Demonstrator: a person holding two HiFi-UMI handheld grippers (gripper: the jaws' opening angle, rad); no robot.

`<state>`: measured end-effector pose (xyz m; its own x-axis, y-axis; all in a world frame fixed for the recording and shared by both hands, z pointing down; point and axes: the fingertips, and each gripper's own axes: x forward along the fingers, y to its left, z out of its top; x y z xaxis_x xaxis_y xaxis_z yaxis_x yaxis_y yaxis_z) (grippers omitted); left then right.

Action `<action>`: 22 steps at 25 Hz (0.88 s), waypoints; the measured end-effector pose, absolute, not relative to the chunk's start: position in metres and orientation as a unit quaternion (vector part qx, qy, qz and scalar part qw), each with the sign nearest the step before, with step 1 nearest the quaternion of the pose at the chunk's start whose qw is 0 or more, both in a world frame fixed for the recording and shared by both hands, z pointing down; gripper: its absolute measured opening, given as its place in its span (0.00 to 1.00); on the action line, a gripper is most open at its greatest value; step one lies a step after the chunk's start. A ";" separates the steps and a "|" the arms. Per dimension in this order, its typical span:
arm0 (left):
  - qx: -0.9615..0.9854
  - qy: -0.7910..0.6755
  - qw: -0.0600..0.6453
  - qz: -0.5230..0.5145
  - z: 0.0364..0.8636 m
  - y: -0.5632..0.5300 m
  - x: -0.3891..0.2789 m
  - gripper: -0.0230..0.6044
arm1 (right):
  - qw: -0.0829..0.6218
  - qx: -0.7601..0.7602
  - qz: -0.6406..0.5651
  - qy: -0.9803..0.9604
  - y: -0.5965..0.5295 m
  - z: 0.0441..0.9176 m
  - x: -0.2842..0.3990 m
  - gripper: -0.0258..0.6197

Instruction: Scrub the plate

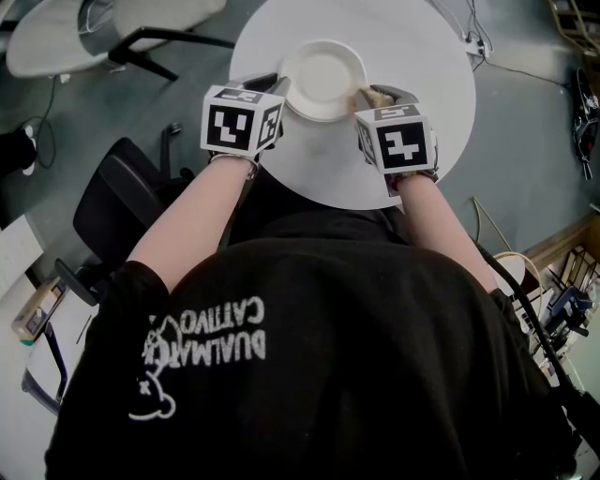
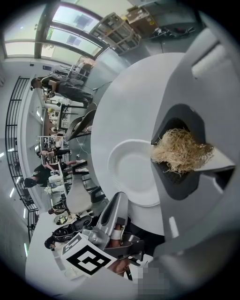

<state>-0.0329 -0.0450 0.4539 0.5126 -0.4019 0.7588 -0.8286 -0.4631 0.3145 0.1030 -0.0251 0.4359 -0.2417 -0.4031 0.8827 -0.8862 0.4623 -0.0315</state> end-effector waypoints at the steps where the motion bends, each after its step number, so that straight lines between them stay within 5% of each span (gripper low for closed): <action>1: 0.798 -0.385 0.346 0.308 0.454 -0.045 -0.033 0.14 | 0.434 0.439 0.278 -0.736 -0.025 0.435 0.105 0.17; 10: 0.784 -0.396 0.349 0.327 0.452 -0.045 -0.032 0.13 | 0.451 0.478 0.292 -0.695 -0.023 0.428 0.142 0.17; 16: 0.768 -0.414 0.384 0.302 0.453 -0.048 -0.036 0.11 | 0.353 0.519 0.327 -0.707 -0.038 0.392 0.145 0.17; 22: 0.764 -0.421 0.390 0.296 0.453 -0.047 -0.037 0.11 | 0.266 0.392 0.382 -0.794 -0.033 0.376 0.047 0.18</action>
